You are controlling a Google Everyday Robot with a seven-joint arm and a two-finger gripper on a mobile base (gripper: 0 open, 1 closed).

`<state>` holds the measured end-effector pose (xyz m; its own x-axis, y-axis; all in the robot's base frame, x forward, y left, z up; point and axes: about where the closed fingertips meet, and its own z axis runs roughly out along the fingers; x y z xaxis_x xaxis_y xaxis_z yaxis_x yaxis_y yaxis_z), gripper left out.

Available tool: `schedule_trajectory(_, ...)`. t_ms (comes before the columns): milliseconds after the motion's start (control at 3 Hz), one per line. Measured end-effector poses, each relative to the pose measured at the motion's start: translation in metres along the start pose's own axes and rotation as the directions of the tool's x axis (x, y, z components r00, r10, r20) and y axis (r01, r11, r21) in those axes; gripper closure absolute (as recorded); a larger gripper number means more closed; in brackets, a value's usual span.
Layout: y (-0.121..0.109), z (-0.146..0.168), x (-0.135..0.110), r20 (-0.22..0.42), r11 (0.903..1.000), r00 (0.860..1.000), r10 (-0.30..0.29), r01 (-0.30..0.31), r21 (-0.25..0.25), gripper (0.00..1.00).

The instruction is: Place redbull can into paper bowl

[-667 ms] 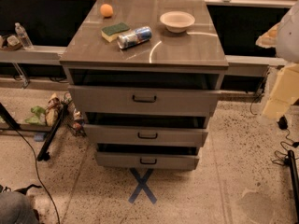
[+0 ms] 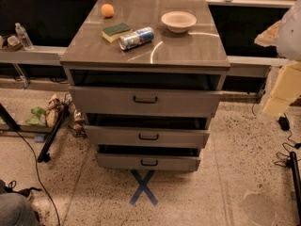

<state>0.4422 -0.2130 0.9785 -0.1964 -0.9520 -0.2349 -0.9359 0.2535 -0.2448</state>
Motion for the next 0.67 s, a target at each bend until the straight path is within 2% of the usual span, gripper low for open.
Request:
schedule_trajectory(333,-0.025,0.018,-0.022,0.012,0.9922,0.993,-0.119,0.119,-0.036,0.00)
schedule_trajectory(667,-0.056,0.053,-0.093,0.086,0.8926,0.895,-0.438,0.444,-0.079,0.00)
